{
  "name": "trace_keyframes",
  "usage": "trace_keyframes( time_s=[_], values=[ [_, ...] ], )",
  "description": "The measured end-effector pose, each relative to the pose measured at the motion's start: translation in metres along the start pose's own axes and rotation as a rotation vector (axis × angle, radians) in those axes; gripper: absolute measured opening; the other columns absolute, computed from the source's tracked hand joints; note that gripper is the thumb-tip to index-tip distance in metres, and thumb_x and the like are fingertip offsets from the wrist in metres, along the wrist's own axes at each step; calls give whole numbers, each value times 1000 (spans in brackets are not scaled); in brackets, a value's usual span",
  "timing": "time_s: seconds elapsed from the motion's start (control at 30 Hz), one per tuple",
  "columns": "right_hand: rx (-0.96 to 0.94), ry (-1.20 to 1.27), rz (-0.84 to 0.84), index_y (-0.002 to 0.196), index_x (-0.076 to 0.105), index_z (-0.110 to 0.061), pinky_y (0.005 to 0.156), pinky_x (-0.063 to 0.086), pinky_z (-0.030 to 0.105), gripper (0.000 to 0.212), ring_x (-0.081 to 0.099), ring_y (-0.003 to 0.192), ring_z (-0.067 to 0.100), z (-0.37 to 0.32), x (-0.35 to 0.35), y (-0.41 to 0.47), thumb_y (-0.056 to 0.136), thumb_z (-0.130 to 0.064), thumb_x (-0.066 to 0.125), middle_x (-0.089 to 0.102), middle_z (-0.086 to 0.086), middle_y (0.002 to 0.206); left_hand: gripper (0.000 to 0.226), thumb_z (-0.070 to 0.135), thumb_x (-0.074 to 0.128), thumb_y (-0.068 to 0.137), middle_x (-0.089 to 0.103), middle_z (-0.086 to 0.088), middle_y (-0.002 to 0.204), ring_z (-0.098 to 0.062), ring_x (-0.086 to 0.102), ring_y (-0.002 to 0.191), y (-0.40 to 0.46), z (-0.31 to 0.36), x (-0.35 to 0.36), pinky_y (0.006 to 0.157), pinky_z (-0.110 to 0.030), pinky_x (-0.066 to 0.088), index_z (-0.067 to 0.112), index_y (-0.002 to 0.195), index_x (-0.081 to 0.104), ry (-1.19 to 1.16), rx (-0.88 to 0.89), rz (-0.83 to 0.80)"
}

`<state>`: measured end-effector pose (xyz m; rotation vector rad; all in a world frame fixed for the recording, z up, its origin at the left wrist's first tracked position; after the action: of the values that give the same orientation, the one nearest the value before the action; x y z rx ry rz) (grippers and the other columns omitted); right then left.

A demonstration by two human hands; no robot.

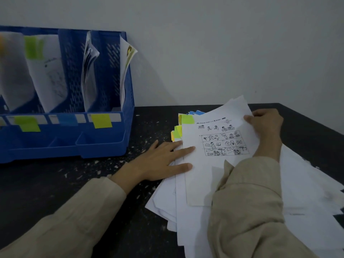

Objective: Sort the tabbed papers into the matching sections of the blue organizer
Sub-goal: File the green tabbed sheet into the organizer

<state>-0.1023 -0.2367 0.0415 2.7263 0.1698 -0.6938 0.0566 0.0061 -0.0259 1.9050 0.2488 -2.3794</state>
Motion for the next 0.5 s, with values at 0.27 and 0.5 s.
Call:
trace_keyframes(
  time_s=[0.27,0.5],
  values=[
    [-139,93,197,108,62,1,84,36,23,21,55,106,29,-12,-8,-2,92,-9,54,63,16,106,64,68,23,86,4,11,158,-6,3,144,0,-3,0,117,-44,-6,51,144,3,-37,-13,5],
    [-197,437,165,96,54,-14,69,42,21,7,53,85,13,-21,-7,-2,97,-16,47,57,1,95,70,67,28,83,30,12,151,-6,27,137,2,-7,-10,117,-38,17,34,145,26,-240,-28,191]
  ],
)
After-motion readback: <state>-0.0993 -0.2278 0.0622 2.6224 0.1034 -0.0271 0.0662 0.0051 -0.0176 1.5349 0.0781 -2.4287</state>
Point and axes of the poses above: each hand's wrist, its own y-axis towards the middle knuckle, its own x-axis out of the palm, z = x × y, the point moved 6 cm from there along y, towards the middle knuckle
